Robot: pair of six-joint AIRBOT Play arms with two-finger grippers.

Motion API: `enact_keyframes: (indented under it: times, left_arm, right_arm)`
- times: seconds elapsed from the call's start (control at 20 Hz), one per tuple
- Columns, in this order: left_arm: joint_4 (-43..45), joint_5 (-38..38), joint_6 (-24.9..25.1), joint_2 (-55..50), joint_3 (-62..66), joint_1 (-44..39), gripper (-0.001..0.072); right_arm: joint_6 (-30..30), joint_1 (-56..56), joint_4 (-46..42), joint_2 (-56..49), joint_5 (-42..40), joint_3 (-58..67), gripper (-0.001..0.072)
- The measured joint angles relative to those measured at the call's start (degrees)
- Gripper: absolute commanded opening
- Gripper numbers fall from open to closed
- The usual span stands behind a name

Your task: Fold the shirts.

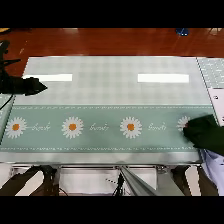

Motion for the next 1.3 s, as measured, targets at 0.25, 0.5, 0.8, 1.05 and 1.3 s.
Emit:
enact_keyframes:
  times: [0.25, 0.5, 0.8, 1.05, 1.3]
  left_arm:
    - [0.0, 2.7, 3.1, -2.6, 0.0, 0.0, 0.0024]
    - [0.0, 6.2, 4.7, -5.6, 0.0, 0.0, 0.0024]
    - [0.0, 9.9, 5.6, -7.1, 0.0, 0.0, 0.0024]
    - [0.0, 11.7, 6.5, -7.3, 0.0, 0.0, 0.0025]
    - [-0.5, 12.2, 6.8, -7.3, 0.0, -0.1, 0.056]
  right_arm:
    - [0.2, -6.0, -12.8, 1.4, 3.1, 0.1, 0.0029]
    - [0.0, -11.8, -22.8, 1.8, 4.5, -0.3, 0.0029]
    - [-0.2, -19.9, -25.6, 2.6, 5.9, -0.6, 0.0385]
    - [-0.2, -21.7, -22.4, 3.5, 1.2, -0.6, 0.0387]
    - [-4.9, -15.7, 0.6, 1.1, -9.8, -0.6, 0.0388]
